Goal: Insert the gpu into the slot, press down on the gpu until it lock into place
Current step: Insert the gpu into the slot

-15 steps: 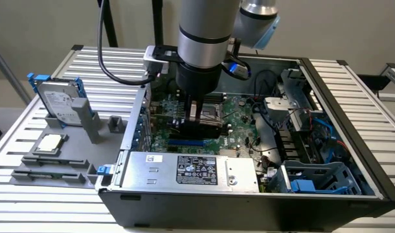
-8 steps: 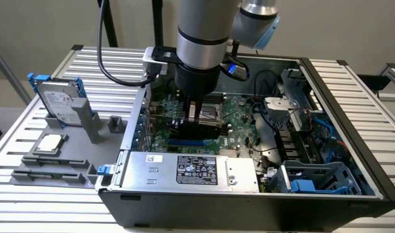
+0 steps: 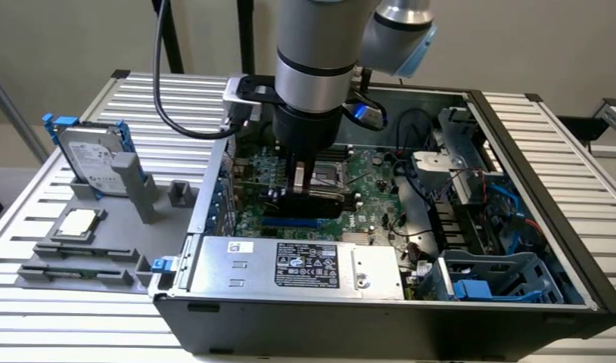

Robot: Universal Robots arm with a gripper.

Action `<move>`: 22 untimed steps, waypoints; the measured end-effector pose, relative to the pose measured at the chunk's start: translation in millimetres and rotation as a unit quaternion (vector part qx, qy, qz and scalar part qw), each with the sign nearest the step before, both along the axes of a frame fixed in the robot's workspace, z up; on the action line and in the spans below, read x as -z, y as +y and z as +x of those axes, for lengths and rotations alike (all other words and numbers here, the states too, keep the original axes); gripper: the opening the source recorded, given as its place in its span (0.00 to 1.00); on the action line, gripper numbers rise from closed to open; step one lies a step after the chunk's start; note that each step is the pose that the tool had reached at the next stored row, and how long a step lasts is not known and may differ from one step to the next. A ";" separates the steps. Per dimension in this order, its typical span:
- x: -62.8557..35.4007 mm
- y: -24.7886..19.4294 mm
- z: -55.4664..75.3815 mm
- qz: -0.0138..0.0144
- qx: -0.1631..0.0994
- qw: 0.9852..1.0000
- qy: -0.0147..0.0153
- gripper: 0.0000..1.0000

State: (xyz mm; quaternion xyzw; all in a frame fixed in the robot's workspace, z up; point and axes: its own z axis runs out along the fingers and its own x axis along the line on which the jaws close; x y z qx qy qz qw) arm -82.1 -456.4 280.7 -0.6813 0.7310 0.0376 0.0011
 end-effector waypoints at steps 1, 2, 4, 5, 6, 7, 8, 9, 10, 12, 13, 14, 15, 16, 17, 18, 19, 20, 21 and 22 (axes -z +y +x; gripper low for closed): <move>0.8 0.1 -0.1 0.000 0.000 1.000 0.000 0.26; 1.5 0.1 -0.3 0.000 0.000 1.000 0.000 0.26; 2.8 0.5 -0.7 0.000 0.000 1.000 0.000 0.26; 3.3 0.8 -0.9 0.000 0.000 1.000 0.000 0.26; 3.8 1.0 -1.1 0.000 0.000 1.000 0.000 0.26; 4.3 1.3 -1.3 0.000 0.000 1.000 0.000 0.26; 4.9 1.6 -1.5 0.000 0.000 1.000 0.000 0.26; 5.4 1.8 -1.7 0.000 0.000 1.000 0.000 0.26; 5.9 2.0 -2.0 0.000 0.000 1.000 0.000 0.26; 6.7 2.0 -2.2 0.000 0.000 1.000 0.000 0.26; 6.9 2.0 -2.2 0.000 0.000 1.000 0.000 0.26; 7.0 2.0 -2.2 0.000 0.000 1.000 0.000 0.26; 7.1 2.0 -2.3 0.000 0.000 1.000 0.000 0.26; 7.1 2.1 -2.2 0.000 0.000 1.000 0.000 0.26; 7.2 2.1 -2.2 0.000 0.000 1.000 0.000 0.26; 7.2 2.1 -2.3 0.000 0.000 1.000 0.000 0.26; 7.2 2.1 -2.2 0.000 0.000 1.000 0.000 0.26; 7.2 2.1 -2.2 0.000 0.000 1.000 0.000 0.26; 7.3 2.1 -2.2 0.000 0.000 1.000 0.000 0.26; 7.3 2.1 -2.2 0.000 -0.001 1.000 0.000 0.26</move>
